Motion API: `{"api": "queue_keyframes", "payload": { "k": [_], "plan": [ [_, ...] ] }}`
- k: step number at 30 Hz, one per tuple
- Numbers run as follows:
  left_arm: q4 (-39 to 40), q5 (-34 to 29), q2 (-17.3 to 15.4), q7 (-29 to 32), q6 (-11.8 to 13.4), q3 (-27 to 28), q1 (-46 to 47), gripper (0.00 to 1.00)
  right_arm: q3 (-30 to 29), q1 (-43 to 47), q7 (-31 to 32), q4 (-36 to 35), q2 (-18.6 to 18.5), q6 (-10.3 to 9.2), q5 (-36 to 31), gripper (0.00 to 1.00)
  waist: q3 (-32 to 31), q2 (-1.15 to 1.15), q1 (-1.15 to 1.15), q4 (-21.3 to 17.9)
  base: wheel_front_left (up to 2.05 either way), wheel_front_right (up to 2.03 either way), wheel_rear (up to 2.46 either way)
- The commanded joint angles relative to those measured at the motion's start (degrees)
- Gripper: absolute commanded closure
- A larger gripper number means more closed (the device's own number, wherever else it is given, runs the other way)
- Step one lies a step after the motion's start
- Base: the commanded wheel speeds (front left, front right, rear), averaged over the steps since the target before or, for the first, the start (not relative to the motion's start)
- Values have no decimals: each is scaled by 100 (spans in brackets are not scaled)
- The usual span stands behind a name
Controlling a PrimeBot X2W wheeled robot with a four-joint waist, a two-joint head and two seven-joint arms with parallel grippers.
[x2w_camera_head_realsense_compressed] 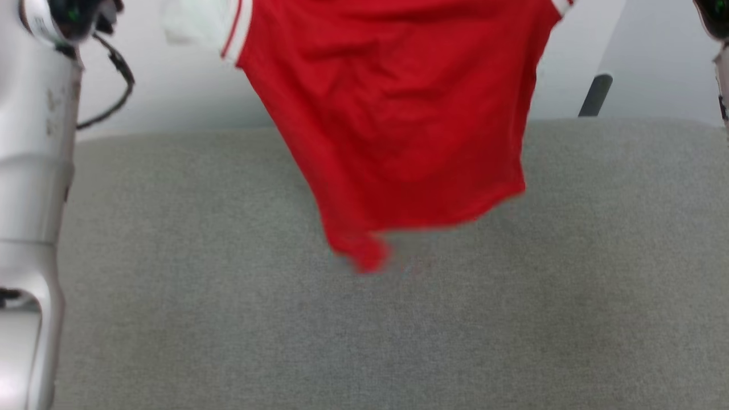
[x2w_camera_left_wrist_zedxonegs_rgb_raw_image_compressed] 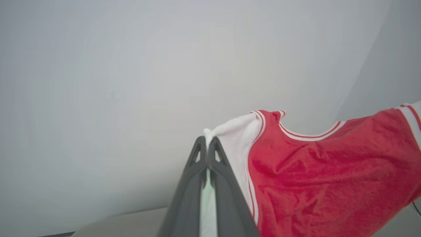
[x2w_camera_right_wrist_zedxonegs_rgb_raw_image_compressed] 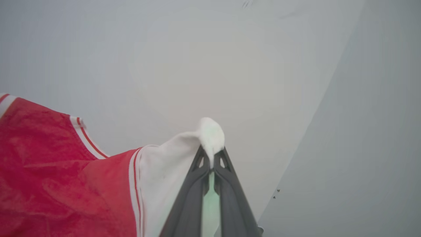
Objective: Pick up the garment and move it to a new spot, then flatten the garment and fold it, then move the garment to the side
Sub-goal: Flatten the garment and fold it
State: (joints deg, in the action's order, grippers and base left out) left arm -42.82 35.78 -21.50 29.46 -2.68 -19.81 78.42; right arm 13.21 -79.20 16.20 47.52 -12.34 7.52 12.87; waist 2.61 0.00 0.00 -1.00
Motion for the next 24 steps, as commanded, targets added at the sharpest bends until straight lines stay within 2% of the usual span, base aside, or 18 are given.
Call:
{"api": "queue_keyframes", "payload": {
  "k": [1, 8, 13, 19, 24],
  "plan": [
    [-121, -60, 24, -154, -7, 1, 162, 100, 39, -179, -164, 225, 54, -6, -84, 100, -144, 0, 0, 55, 0, 0, 0],
    [-578, -150, 142, -618, -131, -74, 616, 100, 142, -710, -734, 1051, 187, -6, -177, 100, -161, 0, 0, 89, 0, 0, 0],
    [-751, -146, 203, -823, -130, -54, 994, 100, 212, -1084, -907, 1385, 178, -6, -96, 100, 180, 0, 0, 102, 0, 0, 0],
    [-738, -240, 278, -1246, -9, -21, 1595, 100, 297, -1715, -1083, 1558, 91, -6, -187, 100, 1147, 0, 0, 89, 0, 0, 0],
    [-673, -403, 334, -1926, 152, 22, 2202, 100, 312, -2303, -1573, 1545, -43, -6, -492, 100, 2243, 0, 0, 94, 0, 0, 0]
  ]
}}
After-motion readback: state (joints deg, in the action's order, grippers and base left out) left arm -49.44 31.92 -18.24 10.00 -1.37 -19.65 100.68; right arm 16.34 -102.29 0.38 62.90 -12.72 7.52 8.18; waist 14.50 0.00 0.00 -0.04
